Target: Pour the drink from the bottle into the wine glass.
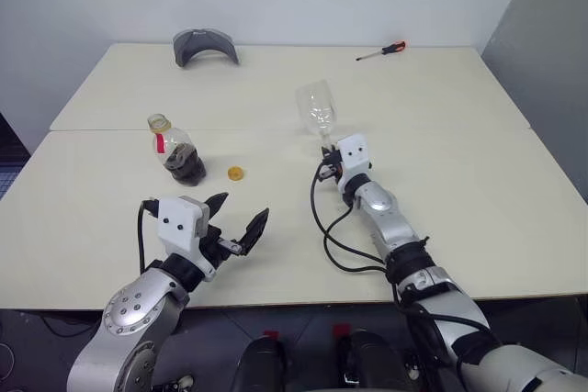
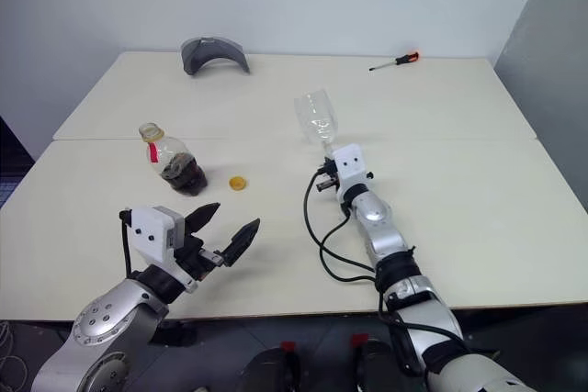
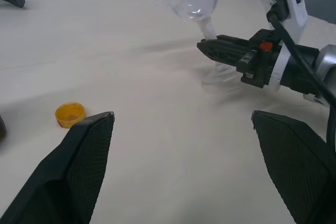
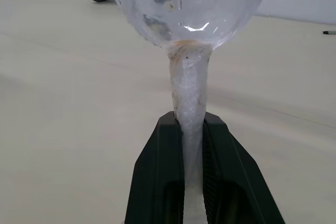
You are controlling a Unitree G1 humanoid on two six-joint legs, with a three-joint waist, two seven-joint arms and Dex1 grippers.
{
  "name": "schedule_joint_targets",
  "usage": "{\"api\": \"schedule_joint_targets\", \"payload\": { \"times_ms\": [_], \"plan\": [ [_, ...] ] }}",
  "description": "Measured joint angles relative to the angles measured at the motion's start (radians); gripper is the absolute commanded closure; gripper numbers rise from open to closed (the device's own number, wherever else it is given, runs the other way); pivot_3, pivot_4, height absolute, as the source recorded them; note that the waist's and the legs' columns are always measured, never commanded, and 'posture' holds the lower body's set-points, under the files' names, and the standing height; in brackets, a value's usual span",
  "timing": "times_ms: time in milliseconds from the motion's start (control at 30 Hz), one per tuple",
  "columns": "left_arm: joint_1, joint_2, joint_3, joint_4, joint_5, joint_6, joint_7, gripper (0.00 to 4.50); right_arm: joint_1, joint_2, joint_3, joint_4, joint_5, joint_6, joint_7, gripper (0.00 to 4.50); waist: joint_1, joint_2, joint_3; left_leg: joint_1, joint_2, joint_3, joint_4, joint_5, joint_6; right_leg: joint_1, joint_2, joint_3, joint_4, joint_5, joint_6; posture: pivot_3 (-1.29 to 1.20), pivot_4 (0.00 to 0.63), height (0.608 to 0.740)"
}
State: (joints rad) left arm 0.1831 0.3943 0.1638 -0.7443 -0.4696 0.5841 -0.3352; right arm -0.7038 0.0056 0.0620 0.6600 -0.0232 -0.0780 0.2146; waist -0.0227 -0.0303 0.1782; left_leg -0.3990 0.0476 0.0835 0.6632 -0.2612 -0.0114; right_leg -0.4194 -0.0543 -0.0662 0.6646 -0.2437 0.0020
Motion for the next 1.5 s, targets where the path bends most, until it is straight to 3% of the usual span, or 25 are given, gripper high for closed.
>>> {"api": "schedule_joint_targets", "payload": {
  "times_ms": [233,500,733,933,1100,1500],
  "plan": [
    [-0.029,0.0,-0.001,0.008,0.0,-0.002,-0.003,0.0,0.072,-0.032,0.002,-0.177,0.007,0.146,0.029,4.37,-0.001,0.0,0.0,0.0,0.0,0.0,0.0,0.0,0.0,0.0,0.0,0.0,0.0,0.0,0.0,0.0,0.15,0.74],
    [-0.043,0.0,-0.001,0.011,0.001,-0.002,-0.003,0.0,0.072,-0.024,-0.006,-0.194,0.017,0.174,0.038,4.37,-0.003,0.0,0.0,0.0,0.0,0.0,0.0,0.0,0.0,0.0,0.001,0.0,0.0,0.0,0.001,0.0,0.15,0.74],
    [-0.07,0.004,-0.002,0.02,0.001,-0.001,-0.004,0.0,-0.039,0.054,-0.08,-0.028,0.084,0.052,-0.023,4.37,-0.007,0.0,0.0,-0.001,0.001,0.0,0.0,0.0,0.0,-0.002,0.002,0.001,0.0,0.0,0.0,0.0,0.15,0.74],
    [-0.105,0.004,-0.015,0.036,0.001,0.002,-0.003,0.0,-0.225,0.105,-0.119,0.236,0.082,-0.152,-0.102,4.37,-0.008,0.0,0.0,-0.001,0.0,0.001,-0.001,0.0,0.0,-0.001,0.001,0.0,-0.001,0.003,-0.004,0.0,0.15,0.74],
    [-0.113,0.004,-0.021,0.037,0.0,0.019,0.002,0.0,-0.252,0.116,-0.117,0.458,0.052,-0.217,-0.159,4.37,-0.005,0.0,0.0,-0.002,-0.001,0.001,-0.001,0.0,0.0,-0.001,0.0,0.001,-0.002,0.003,-0.005,0.0,0.15,0.74],
    [-0.111,0.004,-0.021,0.035,-0.001,0.024,0.019,0.0,-0.224,0.091,-0.06,0.438,-0.012,-0.185,-0.131,4.37,-0.006,-0.001,-0.003,0.002,0.0,0.0,0.0,0.0,-0.001,0.002,0.0,0.0,0.0,0.0,-0.001,0.0,0.15,0.74]
  ]
}}
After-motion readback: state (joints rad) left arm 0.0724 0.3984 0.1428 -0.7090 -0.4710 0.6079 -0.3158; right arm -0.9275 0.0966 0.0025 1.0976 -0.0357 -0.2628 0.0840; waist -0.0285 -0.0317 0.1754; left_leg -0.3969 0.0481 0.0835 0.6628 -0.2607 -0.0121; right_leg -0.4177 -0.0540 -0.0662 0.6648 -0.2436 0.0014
